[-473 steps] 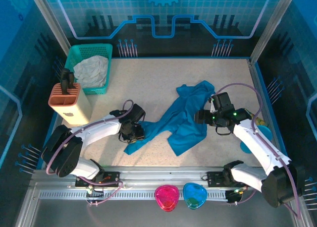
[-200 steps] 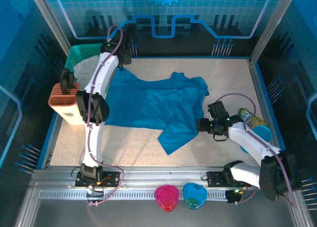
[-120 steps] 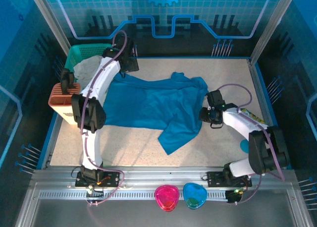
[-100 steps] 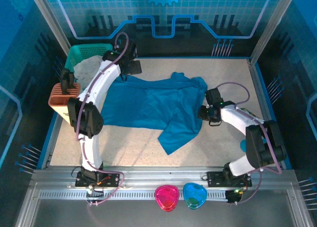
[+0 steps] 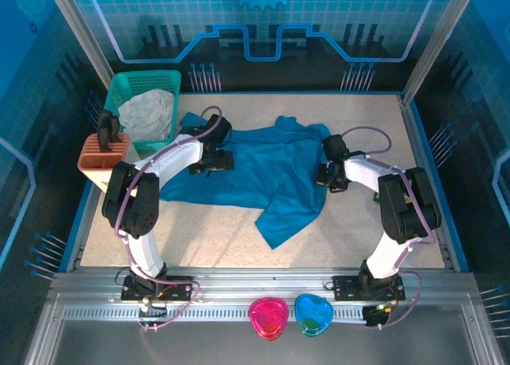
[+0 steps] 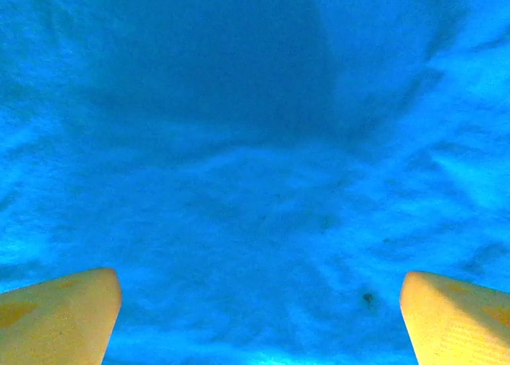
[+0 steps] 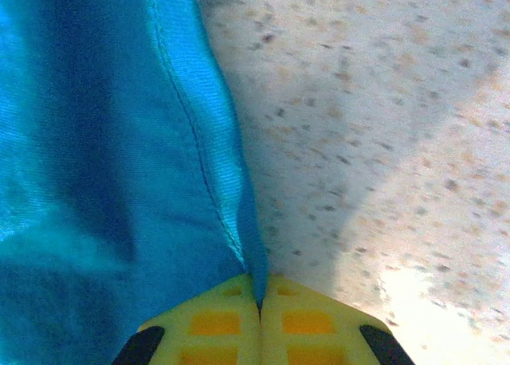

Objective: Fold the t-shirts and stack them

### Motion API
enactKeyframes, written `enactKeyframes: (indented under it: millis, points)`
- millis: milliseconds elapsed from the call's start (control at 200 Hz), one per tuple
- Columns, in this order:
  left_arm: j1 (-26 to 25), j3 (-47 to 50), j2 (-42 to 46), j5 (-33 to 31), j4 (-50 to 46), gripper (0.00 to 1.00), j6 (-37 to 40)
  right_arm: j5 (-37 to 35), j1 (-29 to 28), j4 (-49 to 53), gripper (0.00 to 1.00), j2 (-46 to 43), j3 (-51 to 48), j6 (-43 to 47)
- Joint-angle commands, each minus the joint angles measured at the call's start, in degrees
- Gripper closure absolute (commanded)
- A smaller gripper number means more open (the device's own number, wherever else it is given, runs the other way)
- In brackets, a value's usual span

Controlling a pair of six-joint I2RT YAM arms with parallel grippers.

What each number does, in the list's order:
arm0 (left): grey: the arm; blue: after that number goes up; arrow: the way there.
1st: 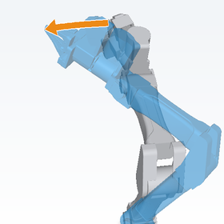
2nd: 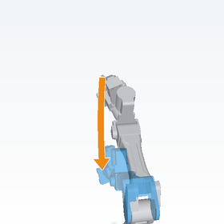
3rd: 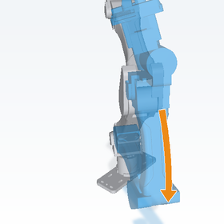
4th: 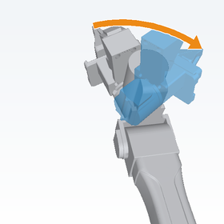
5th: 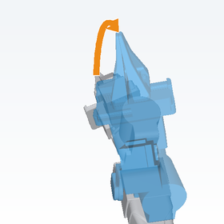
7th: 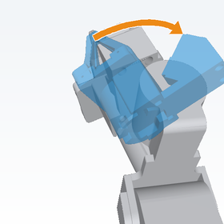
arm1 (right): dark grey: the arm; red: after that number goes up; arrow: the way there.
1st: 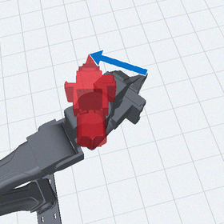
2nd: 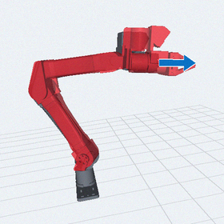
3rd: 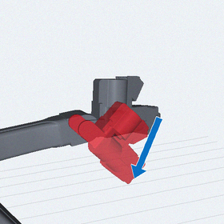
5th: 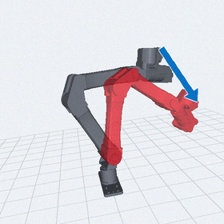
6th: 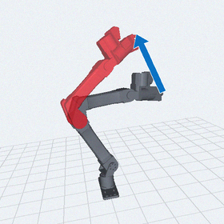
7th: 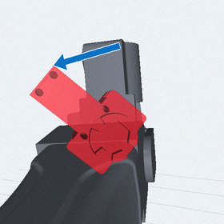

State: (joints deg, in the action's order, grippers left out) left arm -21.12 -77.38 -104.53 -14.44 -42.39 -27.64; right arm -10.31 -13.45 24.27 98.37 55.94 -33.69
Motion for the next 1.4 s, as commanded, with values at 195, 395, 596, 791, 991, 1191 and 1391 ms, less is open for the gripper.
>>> enactKeyframes:
  millis: [195,395,596,791,991,1191,1391]
  points:
    - [-0.4,6.6,-1.5,1.9,6.0,0.09,-3.5,-9.1,6.9,7.8,1.0,-15.9,-8.7,-6.7]
    - [-1.6,10.3,-2.6,1.9,7.2,0.1,-5.2,-9.3,14.1,9.8,1.0,-17.6,-9.6,-6.7]
    - [-4.1,13.6,-4.1,2.4,7.9,0.1,-6.8,-9.0,18.2,9.2,1.0,-15.2,-8.0,-5.5]
    - [-5.4,17.0,-4.1,1.7,8.3,0.1,-9.0,-7.7,19.9,6.5,1.0,-9.3,-2.2,-1.3]
    - [-5.4,17.7,-2.8,1.5,9.0,0.1,-9.2,-6.9,21.0,6.9,1.0,-0.4,7.4,1.8]
    - [-5.4,16.1,-4.2,1.5,8.8,0.1,-9.4,-7.3,21.1,8.7,1.0,4.7,12.5,2.3]
    - [-5.5,15.9,-4.0,0.9,8.1,0.09,-9.5,-12.7,22.0,11.1,1.0,5.0,12.2,2.1]
